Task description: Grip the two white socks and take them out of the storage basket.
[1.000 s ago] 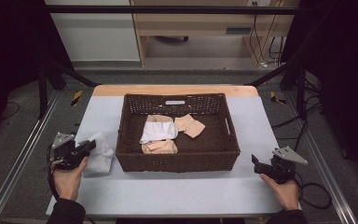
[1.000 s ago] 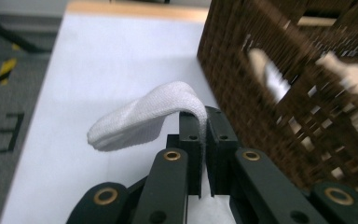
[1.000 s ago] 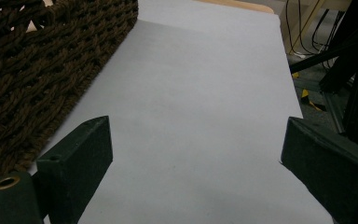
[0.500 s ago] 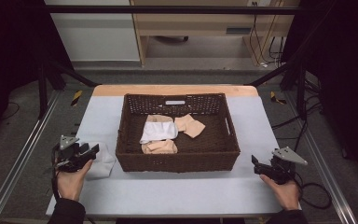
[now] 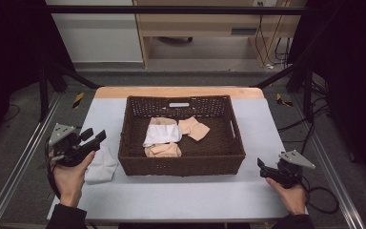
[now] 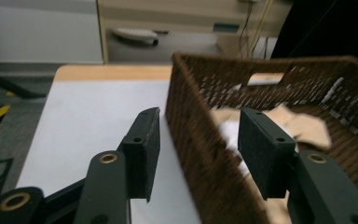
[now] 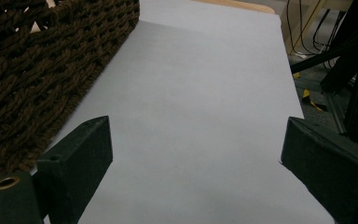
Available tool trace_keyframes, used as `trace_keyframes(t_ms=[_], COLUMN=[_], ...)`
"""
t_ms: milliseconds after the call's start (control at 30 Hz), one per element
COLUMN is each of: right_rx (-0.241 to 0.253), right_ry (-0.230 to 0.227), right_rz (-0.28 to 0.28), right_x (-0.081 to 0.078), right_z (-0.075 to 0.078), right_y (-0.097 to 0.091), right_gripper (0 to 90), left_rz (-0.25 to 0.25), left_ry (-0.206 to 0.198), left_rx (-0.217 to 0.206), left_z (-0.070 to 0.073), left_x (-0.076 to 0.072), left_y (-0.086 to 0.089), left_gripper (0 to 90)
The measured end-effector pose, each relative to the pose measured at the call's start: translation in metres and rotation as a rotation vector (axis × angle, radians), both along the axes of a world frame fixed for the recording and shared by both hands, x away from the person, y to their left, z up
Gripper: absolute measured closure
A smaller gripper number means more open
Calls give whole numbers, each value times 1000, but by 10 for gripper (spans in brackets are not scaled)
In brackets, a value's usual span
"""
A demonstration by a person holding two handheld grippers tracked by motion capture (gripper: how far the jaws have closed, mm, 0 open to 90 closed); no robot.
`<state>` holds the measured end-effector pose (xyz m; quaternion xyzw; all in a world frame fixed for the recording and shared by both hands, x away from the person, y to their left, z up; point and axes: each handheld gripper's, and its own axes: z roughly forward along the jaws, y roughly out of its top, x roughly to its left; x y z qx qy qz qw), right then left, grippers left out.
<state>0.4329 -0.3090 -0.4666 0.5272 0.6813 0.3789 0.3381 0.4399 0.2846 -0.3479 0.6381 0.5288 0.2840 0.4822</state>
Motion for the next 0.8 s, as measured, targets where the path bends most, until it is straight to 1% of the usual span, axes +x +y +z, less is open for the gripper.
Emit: trace_keyframes(t_ms=[33, 67, 100, 133, 200, 233, 267, 300, 333, 367, 400, 433, 467, 533, 567, 600, 633, 700, 733, 800], right_rx=[1, 1, 3, 3, 5, 7, 9, 9, 9, 9, 9, 8, 9, 9, 11, 11, 12, 16, 16, 16], right_ry=[1, 1, 0, 0, -3, -3, -4, -4, -5, -8, -8, -9, -8, -8, -8, -8, -9, -9, -9, -8], right_rz=[-3, -3, -3, -3, -1, -3, -4, -4, -5, -5, -5, -6, -8, -8, -8, -8, -8, -10, -10, -9], right_x=[0, 0, 0, 0, 0, 0, 1, 1, 1, 1, 1, 1, 1, 1, 1, 1, 1, 1, 1, 2], right_z=[0, 0, 0, 0, 1, 1, 1, 1, 1, 1, 1, 1, 1, 1, 1, 1, 1, 1, 1, 1], right_y=[0, 0, 0, 0, -1, -1, -1, -1, -2, -2, -2, -2, -2, -2, -2, -2, -2, -2, -2, -2], right_gripper=[90, 90, 90, 90, 90, 89, 90, 90, 90, 89, 89, 86, 85, 85, 84, 84, 83, 82, 82, 82], left_rz=[-10, -10, -19, -19, -48, -66, -74, -74, -91, -101, -101, -110, -117, -125, -126, -126, -124, -125, -125, -114], left_ry=[-11, -11, -24, -24, -45, -68, -73, -73, -76, -79, -79, -88, -89, -85, -78, -78, -63, -43, -43, -11], left_rx=[6, 6, 18, 18, 18, 21, 23, 23, 8, 6, 6, 17, 28, 29, 34, 34, 46, 51, 51, 60], left_z=[11, 11, 22, 22, 34, 43, 46, 46, 50, 51, 51, 51, 50, 47, 45, 45, 40, 35, 35, 27], left_x=[5, 5, 10, 10, 16, 23, 27, 27, 36, 40, 40, 48, 53, 63, 68, 68, 79, 89, 89, 103], left_y=[-9, -9, -20, -20, -36, -51, -59, -59, -73, -80, -80, -92, -101, -113, -118, -118, -129, -137, -137, -146], left_gripper=[482, 480, 477, 474, 461, 450, 448, 449, 443, 438, 433, 430, 427, 421, 419, 418, 418, 417, 417, 418])
